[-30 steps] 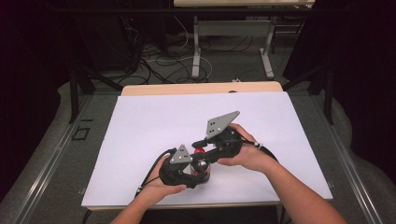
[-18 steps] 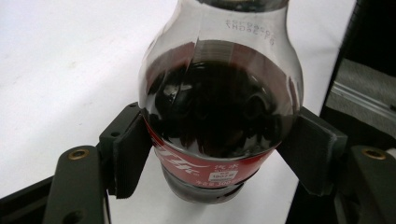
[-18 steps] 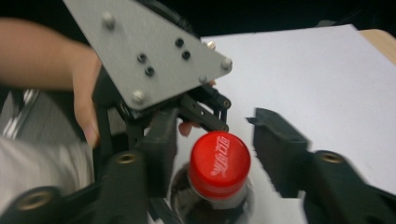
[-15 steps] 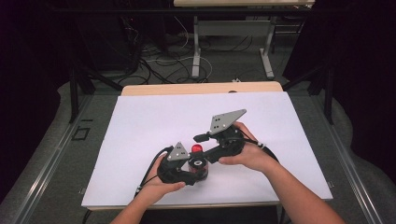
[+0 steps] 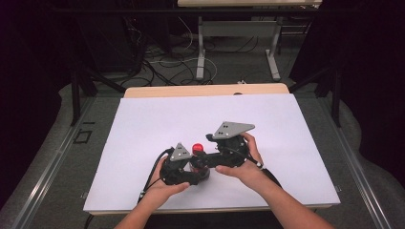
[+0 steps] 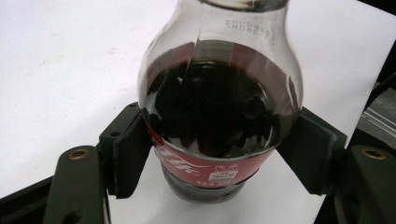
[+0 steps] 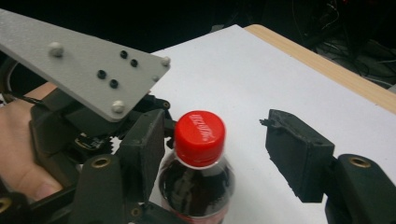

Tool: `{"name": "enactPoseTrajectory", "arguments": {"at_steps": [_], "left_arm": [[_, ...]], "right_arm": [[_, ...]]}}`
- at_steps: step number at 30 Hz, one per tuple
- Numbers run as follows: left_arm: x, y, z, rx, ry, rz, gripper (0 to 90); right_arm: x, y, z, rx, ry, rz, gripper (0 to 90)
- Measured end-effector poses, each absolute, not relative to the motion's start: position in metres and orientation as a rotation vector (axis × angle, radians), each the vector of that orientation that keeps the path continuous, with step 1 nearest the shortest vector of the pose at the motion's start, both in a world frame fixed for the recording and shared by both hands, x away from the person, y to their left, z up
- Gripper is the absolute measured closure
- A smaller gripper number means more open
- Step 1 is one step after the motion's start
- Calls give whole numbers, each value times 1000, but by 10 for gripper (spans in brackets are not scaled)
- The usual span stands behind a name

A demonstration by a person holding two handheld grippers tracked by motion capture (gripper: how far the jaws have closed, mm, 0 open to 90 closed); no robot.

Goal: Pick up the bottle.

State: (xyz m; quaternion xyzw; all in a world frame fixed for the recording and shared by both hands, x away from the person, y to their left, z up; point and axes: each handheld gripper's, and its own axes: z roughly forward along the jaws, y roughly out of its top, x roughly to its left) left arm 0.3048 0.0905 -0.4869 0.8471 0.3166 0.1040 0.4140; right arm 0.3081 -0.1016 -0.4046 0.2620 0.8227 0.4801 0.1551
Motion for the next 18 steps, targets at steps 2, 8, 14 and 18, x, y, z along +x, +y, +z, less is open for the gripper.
{"name": "enactPoseTrajectory", "arguments": {"at_steps": [2, 8, 14, 18], "left_arm": [[305, 90, -487, 2135, 792, 264, 305], [304, 88, -488, 2141, 789, 268, 305], [302, 87, -488, 2147, 782, 267, 305], [301, 86, -488, 2150, 772, 270, 305]], "right_arm": [[307, -99, -407, 764, 2348, 1361, 378], [304, -92, -411, 798, 2316, 1348, 470], [305, -86, -416, 805, 2322, 1353, 506], [304, -84, -418, 808, 2343, 1327, 594]]}}
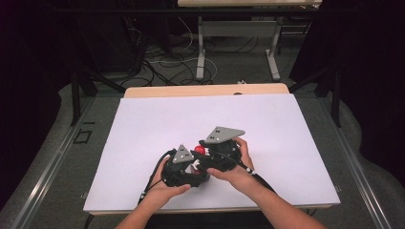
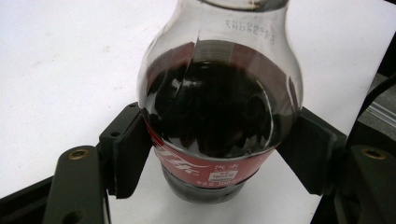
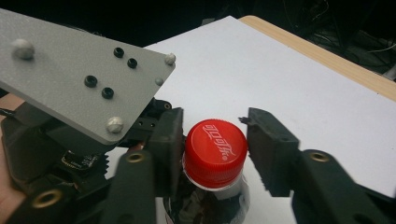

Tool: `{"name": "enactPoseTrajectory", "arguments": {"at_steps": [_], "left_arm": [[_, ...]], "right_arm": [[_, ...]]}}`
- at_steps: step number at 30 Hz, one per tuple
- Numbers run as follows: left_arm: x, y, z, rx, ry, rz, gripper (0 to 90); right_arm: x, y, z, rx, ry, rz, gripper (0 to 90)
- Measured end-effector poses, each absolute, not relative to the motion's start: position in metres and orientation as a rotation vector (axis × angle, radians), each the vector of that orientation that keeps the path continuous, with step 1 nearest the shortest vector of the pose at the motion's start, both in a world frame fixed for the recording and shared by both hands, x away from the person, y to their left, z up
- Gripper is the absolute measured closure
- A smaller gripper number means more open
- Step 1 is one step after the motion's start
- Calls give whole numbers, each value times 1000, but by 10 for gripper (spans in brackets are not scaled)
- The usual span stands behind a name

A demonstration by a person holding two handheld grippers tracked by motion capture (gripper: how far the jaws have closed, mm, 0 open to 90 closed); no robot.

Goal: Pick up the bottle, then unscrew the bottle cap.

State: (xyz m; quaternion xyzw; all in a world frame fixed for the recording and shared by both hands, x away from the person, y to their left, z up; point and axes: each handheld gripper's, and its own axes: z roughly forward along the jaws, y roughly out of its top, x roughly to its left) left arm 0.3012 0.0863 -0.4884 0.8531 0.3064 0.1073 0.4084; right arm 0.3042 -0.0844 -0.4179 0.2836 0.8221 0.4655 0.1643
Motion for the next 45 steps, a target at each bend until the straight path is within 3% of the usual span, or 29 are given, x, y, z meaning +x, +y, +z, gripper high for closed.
{"name": "enactPoseTrajectory", "arguments": {"at_steps": [8, 22, 25, 27, 30, 37, 42, 45], "left_arm": [[301, 86, -488, 2165, 752, 251, 306], [307, 82, -482, 2190, 629, 145, 306], [307, 83, -481, 2188, 644, 157, 305], [307, 82, -483, 2173, 659, 195, 305], [307, 82, -484, 2165, 693, 196, 305], [308, 84, -484, 2163, 742, 206, 305], [307, 84, -484, 2146, 766, 218, 304], [307, 84, -484, 2141, 769, 218, 304]], "right_arm": [[313, -92, -417, 734, 2426, 1367, 611], [348, -113, -404, 281, 2743, 1426, 611], [348, -114, -404, 361, 2713, 1446, 584], [342, -112, -403, 431, 2657, 1431, 456], [327, -110, -400, 526, 2571, 1434, 432], [306, -102, -403, 761, 2343, 1343, 426], [302, -96, -412, 847, 2269, 1358, 508], [303, -95, -414, 859, 2286, 1366, 513]]}}
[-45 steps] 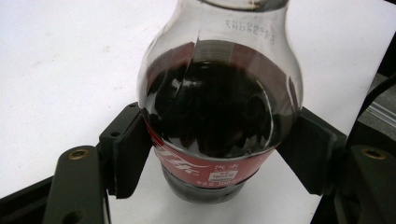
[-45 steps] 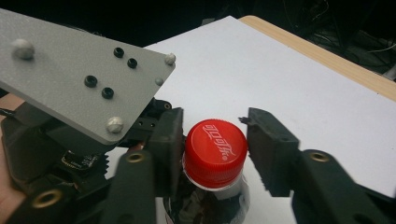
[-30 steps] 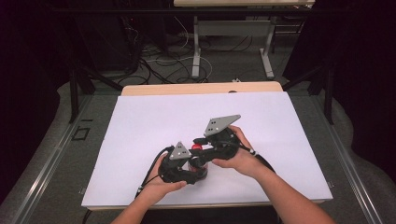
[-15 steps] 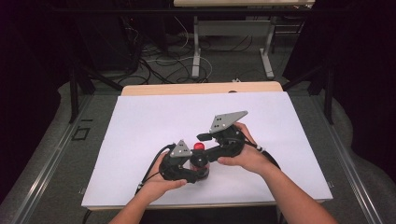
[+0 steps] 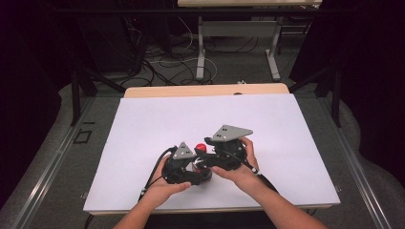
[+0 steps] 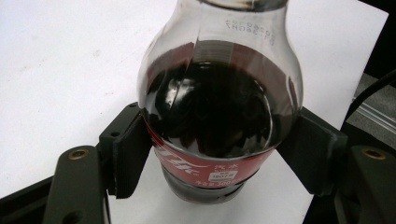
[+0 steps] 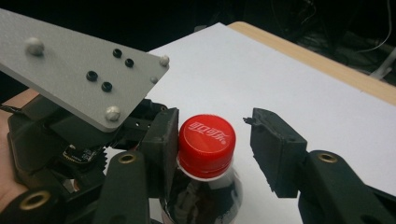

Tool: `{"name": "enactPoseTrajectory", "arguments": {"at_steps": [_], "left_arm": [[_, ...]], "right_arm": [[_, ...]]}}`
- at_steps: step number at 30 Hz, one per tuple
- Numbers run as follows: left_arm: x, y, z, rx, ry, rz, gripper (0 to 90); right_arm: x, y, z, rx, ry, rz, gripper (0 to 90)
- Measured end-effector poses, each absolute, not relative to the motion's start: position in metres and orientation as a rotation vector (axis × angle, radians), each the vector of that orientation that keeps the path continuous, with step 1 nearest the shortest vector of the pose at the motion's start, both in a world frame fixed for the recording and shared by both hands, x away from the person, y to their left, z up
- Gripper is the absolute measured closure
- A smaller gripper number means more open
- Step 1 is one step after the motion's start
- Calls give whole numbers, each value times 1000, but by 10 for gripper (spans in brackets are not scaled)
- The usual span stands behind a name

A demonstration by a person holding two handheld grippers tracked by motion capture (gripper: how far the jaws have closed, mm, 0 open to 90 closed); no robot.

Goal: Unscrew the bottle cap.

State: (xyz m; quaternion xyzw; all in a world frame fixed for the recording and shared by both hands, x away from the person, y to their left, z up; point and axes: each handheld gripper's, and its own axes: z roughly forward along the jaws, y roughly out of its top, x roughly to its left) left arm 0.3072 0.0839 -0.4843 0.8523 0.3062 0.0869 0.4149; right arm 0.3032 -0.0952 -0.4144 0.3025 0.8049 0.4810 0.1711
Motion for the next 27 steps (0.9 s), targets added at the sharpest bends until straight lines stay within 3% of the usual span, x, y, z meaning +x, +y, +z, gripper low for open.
{"name": "enactPoseTrajectory", "arguments": {"at_steps": [3, 18, 22, 27], "left_arm": [[307, 84, -485, 2143, 768, 218, 305], [303, 88, -484, 2140, 708, 205, 307], [304, 89, -483, 2142, 726, 215, 306], [306, 91, -483, 2148, 755, 233, 306]], "right_arm": [[303, -94, -417, 843, 2284, 1387, 597], [343, -106, -404, 337, 2655, 1479, 610], [348, -108, -405, 393, 2664, 1509, 599], [330, -103, -403, 532, 2544, 1478, 499]]}}
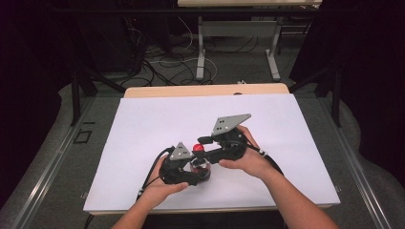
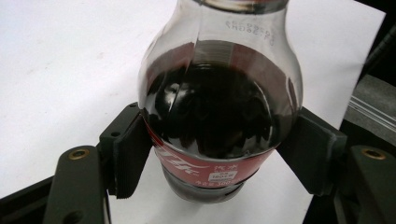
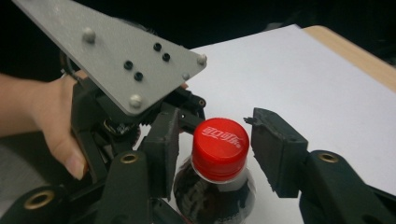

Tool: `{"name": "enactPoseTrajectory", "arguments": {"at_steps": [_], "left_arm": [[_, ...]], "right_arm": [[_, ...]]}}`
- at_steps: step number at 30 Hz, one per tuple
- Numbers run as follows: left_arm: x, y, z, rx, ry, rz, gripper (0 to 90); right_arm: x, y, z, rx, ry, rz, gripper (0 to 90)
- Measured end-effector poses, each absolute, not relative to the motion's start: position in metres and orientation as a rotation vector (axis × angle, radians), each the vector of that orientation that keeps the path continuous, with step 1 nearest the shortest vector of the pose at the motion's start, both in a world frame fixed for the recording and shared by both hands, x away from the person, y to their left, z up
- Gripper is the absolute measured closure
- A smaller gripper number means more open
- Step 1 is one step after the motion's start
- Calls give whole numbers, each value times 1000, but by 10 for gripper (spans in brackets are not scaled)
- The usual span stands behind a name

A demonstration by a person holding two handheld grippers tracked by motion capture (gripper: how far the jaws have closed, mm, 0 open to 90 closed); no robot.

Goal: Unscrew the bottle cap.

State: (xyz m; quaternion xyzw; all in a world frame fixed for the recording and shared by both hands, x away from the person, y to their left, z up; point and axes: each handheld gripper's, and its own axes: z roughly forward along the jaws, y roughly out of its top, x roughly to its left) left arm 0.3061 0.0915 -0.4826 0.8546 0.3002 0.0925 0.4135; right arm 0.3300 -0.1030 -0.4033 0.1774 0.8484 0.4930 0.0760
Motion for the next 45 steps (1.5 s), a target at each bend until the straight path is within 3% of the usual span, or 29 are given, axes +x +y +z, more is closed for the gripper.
{"name": "enactPoseTrajectory", "arguments": {"at_steps": [7, 15, 19, 35, 40, 45], "left_arm": [[308, 93, -482, 2143, 775, 256, 307], [306, 90, -482, 2150, 782, 256, 306], [306, 90, -483, 2153, 781, 244, 306], [301, 87, -482, 2167, 679, 213, 306], [301, 86, -483, 2157, 695, 209, 306], [305, 90, -482, 2146, 749, 222, 306]], "right_arm": [[313, -97, -406, 757, 2414, 1391, 556], [308, -88, -416, 849, 2315, 1415, 539], [310, -86, -417, 853, 2313, 1418, 604], [348, -102, -402, 240, 2735, 1434, 615], [350, -106, -403, 205, 2743, 1437, 606], [336, -101, -401, 426, 2601, 1419, 464]]}}
